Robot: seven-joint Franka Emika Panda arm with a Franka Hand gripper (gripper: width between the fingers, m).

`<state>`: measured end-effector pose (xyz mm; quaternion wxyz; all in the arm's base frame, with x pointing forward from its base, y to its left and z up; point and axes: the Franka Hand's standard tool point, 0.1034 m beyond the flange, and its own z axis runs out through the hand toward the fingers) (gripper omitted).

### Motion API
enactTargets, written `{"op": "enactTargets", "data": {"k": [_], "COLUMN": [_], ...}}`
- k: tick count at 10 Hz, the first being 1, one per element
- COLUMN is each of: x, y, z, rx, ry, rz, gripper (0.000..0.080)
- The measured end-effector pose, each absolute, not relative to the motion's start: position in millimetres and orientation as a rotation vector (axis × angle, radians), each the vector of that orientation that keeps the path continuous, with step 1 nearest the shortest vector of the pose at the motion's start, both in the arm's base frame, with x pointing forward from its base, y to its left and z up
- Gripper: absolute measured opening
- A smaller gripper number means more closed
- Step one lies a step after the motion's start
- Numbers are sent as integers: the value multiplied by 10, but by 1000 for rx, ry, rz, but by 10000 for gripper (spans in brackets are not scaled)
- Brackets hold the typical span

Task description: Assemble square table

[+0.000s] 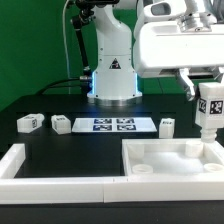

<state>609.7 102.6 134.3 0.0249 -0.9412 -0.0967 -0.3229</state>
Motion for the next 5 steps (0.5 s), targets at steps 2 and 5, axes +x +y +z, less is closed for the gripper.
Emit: {"op": "enactTargets", "data": {"k": [2,5], "x": [6117,6150], "y": [1046,1090], "z": [1188,1051], "rx": [-2916,-2919], "ry": [-297,-297], "rz": [-972,-948], "gripper": [291,291]}}
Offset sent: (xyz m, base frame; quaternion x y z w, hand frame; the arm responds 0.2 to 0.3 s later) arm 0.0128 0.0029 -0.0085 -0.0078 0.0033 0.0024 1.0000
